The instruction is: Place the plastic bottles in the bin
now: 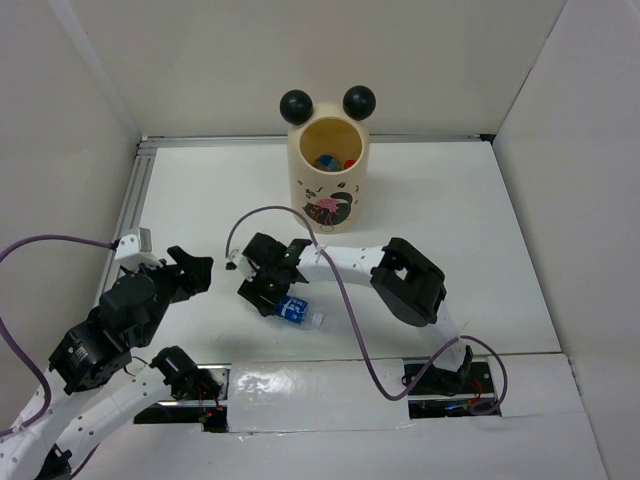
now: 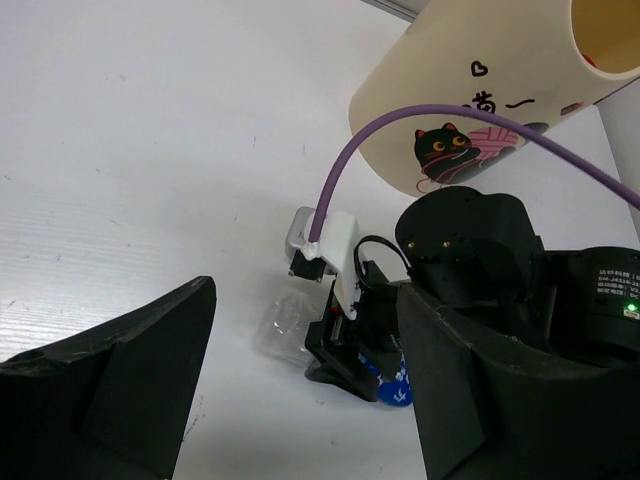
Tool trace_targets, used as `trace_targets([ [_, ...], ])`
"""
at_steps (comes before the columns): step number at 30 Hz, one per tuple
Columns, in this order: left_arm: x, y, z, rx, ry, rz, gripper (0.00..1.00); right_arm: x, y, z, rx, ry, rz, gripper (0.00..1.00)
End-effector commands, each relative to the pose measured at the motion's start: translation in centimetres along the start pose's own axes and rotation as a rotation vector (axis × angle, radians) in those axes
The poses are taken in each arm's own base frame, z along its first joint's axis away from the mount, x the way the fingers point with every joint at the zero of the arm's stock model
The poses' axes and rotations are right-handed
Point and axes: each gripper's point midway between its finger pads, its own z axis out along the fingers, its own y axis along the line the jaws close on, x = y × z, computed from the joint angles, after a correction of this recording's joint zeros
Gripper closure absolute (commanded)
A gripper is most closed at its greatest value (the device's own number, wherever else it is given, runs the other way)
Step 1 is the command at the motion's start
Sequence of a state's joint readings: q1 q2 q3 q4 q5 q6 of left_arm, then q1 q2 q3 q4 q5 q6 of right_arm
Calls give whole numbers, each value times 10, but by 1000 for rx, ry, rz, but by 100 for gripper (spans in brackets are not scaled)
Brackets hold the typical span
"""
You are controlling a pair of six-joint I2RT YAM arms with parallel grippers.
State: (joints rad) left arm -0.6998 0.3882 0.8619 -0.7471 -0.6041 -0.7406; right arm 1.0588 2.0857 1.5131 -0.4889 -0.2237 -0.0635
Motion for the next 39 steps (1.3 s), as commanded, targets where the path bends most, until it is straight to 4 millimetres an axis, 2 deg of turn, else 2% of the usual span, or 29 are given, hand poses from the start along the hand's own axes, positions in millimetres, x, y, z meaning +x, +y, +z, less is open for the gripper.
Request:
trace_targets([
  [1,-9,-7,-1,31,-33,-36,15,-15,0,-4,-4,-21,-54,44],
  [2,-10,-10,-1,46,-35,-32,15,-28,4,-12,-25,-47,-91,53],
  [3,-9,-12,-2,65,-32,-26,15,-35,0,-19,-64,-67,-92,67],
  [4,-12,-15,-5,87,-43,-39,15,-40,-2,-25,-81,-73,-115,73],
  [6,-19,-28,-10,173,-69,-28,17,-79,-12,-59,-122,-192,-140,84],
  [7,-25,-33,-18,230,-102,-35,17,-89,-17,-73,-138,-229,-150,86],
  [8,-30,-44,-28,312,-117,-35,17,-115,-20,-103,-148,-316,-205,88],
  [9,-37,-54,-32,380,-163,-18,17,-127,-34,-129,-201,-387,-205,88],
  [10,-41,-60,-39,436,-189,-11,18,-138,-40,-152,-230,-449,-232,89],
  [11,-48,-68,-52,514,-217,-10,18,-160,-45,-190,-244,-552,-311,89],
  [12,-47,-72,-52,534,-218,-11,18,-164,-75,-217,-243,-621,-318,89],
  [13,-49,-74,-56,554,-228,-15,18,-169,-62,-250,-361,-707,-391,89],
  [14,-51,-76,-58,567,-232,-18,18,-171,-66,-271,-403,-766,-448,89],
  [15,-48,-79,-56,572,-218,-10,18,-179,-67,-302,-408,-848,-566,87],
  [16,-48,-79,-56,572,-218,-10,18,-178,-73,-325,-427,-895,-612,87],
  [18,-44,-84,-55,588,-193,-8,18,-189,-73,-358,-402,-957,-701,83],
  [20,-35,-88,-45,589,-164,6,18,-191,-76,-375,-402,-987,-750,82],
  [22,-31,-92,-42,596,-150,12,18,-196,-67,-393,-395,-1015,-810,79],
  [27,-26,-100,-35,610,-131,21,17,-198,-76,-411,-349,-1042,-842,79],
  [28,-27,-104,-34,621,-130,21,17,-198,-88,-414,-308,-1052,-869,79],
  [30,-23,-106,-31,628,-116,17,17,-196,-97,-417,-266,-1064,-920,82],
  [31,-24,-109,-29,630,-120,16,17,-196,-110,-418,-216,-1073,-938,82],
  [33,-20,-110,-26,633,-108,20,17,-193,-120,-421,-189,-1079,-963,83],
  [34,-20,-113,-26,642,-101,14,17,-191,-132,-412,-164,-1078,-988,83],
  [36,-18,-113,-24,642,-101,13,17,-186,-149,-408,-139,-1076,-998,81],
  [37,-15,-115,-23,645,-89,18,17,-183,-156,-394,-161,-1071,-987,78],
  [38,-11,-114,-20,641,-77,13,17,-180,-165,-391,-156,-1067,-971,64],
  [39,-11,-114,-20,641,-77,13,17,-180,-170,-385,-163,-1063,-959,57],
])
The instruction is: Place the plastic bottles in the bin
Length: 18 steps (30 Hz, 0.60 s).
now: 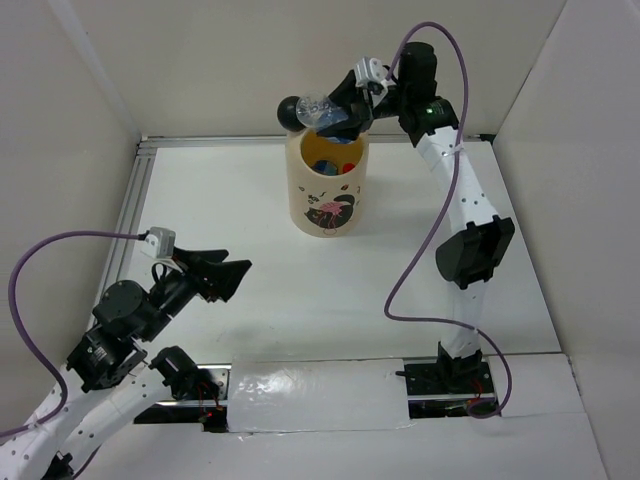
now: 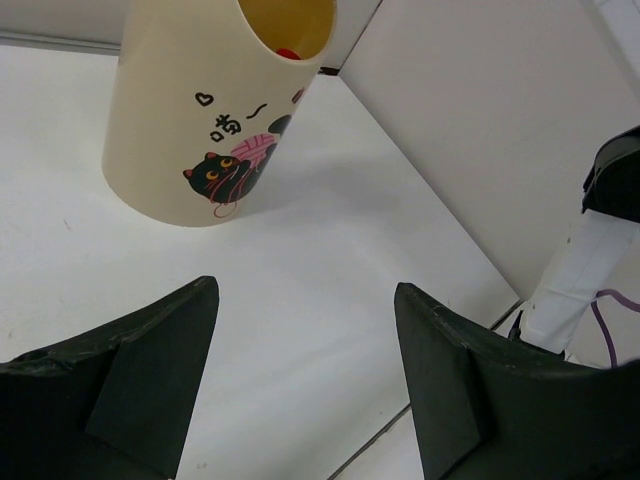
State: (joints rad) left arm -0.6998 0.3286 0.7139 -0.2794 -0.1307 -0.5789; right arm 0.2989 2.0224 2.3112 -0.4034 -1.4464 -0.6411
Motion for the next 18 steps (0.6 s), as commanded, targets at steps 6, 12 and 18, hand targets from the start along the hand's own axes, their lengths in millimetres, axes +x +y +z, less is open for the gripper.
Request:
trace_targets([
  [6,-4,-10,6,50,-18,-15,15,57,5,-1,-51,-22,69,0],
  [12,6,-6,12,36,8,-32,14,20,13,-7,-67,-42,53,0],
  [18,20,-11,34,59,63,-42,6,-44,27,-32,-1,-7,53,0],
])
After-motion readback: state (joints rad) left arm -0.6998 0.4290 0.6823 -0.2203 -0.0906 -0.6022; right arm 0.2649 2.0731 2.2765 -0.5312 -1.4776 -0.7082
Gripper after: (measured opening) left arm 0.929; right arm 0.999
